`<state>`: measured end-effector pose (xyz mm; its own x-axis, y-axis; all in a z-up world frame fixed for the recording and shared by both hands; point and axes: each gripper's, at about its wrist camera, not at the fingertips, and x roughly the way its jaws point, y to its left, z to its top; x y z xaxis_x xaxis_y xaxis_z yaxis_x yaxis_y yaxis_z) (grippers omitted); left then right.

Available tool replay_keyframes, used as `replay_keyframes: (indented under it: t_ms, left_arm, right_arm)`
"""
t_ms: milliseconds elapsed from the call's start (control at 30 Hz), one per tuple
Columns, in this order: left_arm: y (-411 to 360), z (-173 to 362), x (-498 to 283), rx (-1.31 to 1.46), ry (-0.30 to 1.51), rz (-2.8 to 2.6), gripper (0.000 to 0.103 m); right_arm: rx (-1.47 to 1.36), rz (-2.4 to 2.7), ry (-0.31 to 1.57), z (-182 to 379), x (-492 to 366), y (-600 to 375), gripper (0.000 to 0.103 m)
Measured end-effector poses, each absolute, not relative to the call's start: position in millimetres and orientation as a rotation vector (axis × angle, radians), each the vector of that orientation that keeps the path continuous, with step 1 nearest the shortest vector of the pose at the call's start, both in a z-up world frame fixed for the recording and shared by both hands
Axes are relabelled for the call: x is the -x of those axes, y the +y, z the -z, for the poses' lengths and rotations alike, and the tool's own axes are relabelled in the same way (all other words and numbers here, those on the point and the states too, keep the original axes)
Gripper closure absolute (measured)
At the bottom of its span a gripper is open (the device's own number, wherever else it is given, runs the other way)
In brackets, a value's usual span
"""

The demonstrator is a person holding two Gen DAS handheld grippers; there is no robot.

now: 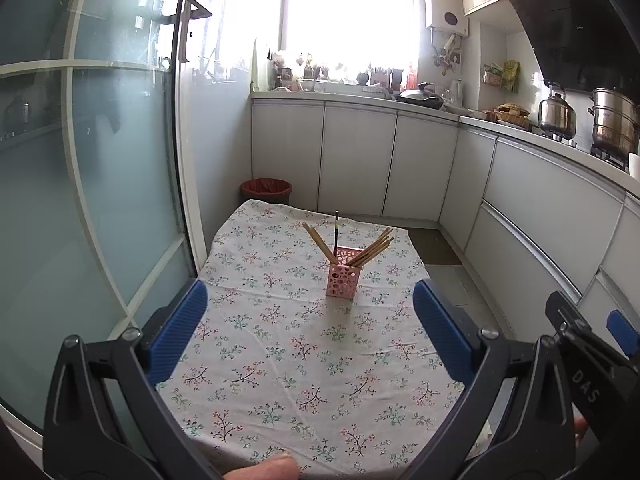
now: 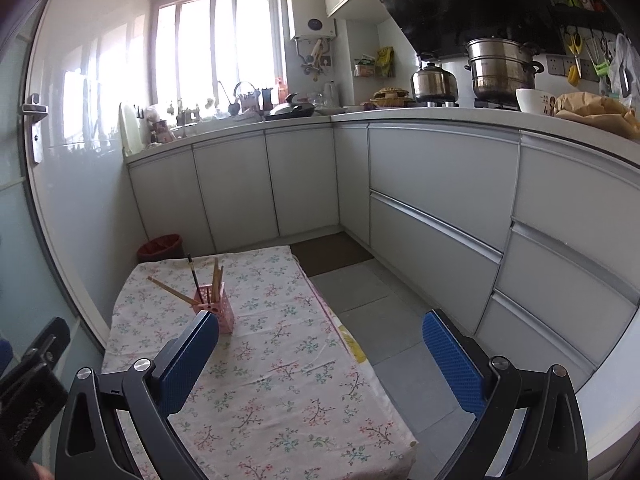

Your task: Organize utensils

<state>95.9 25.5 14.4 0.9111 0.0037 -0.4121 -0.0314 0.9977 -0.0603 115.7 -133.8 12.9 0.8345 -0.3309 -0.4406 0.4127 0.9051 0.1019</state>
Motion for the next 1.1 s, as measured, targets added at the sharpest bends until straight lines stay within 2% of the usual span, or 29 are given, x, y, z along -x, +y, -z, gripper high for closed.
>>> replay_keyframes:
  t_ms: [1100]
  left_arm:
    - [20,-16,-93,0.060,0.449,-0.014,0.001]
  right_arm:
    - [-0.221,0.376,0.441,-14,-105,-134,0.000]
